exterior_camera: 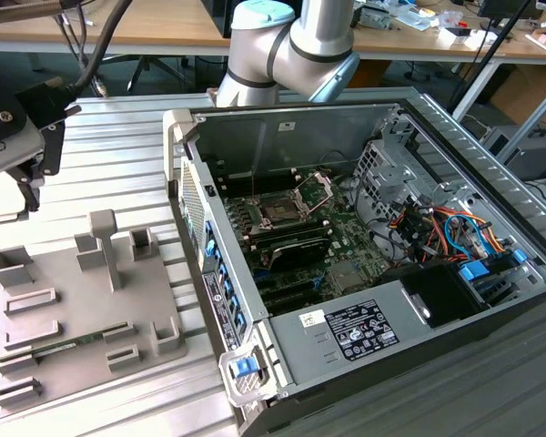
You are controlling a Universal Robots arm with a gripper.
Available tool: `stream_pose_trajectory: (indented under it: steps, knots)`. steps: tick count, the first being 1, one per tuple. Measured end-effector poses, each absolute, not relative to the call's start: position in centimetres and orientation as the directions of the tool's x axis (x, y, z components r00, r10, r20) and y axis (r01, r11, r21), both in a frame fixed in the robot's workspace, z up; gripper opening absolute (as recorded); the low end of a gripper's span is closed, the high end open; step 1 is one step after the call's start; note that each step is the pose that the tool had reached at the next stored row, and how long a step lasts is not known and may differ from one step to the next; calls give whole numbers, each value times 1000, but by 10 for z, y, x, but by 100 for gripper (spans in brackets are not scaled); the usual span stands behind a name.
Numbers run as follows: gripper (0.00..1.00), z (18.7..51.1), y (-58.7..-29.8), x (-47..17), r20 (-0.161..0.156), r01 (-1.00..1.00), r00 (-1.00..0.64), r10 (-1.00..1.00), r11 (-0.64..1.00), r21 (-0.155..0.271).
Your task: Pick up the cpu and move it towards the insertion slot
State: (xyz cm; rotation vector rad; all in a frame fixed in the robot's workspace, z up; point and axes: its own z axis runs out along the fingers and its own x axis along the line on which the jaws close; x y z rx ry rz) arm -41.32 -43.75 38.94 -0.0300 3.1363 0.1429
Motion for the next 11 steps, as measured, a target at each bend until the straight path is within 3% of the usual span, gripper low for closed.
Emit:
stream_pose_trajectory:
  steps: [11]
  knots:
    - [55,389,-438,-406,-3,-19,-1000,-19,996,91]
